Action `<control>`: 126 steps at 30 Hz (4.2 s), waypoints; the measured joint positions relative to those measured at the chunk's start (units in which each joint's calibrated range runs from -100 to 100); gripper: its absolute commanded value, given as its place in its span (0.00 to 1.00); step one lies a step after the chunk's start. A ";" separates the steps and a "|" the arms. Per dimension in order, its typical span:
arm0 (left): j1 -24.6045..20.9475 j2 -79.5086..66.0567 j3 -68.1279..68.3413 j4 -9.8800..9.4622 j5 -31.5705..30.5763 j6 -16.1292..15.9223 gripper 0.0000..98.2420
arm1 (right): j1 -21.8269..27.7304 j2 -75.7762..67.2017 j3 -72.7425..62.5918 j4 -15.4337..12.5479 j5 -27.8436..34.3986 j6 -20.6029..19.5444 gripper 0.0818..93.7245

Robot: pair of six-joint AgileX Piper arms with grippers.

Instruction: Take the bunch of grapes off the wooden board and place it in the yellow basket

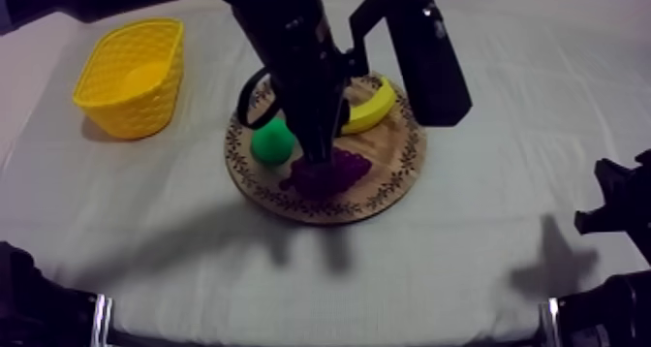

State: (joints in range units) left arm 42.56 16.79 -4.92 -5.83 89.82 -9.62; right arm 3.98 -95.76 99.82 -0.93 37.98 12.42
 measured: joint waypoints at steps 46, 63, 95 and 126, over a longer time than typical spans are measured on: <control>-1.98 20.79 -2.42 0.65 -6.10 0.07 0.81 | 0.00 0.00 0.00 0.00 0.00 0.00 0.00; -3.48 28.35 -6.86 1.07 -5.60 -0.24 0.77 | 0.00 0.00 0.00 0.00 0.00 0.00 0.00; -1.61 19.04 -8.03 1.42 -1.34 3.04 0.49 | 0.00 0.00 0.00 0.00 0.00 0.00 0.00; -9.00 2.04 -7.07 1.01 5.96 5.26 0.48 | 0.00 0.00 0.00 0.00 0.00 0.00 0.00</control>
State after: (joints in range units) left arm 33.56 18.83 -11.98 -4.82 95.79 -4.36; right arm 3.98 -95.76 99.82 -0.93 37.98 12.42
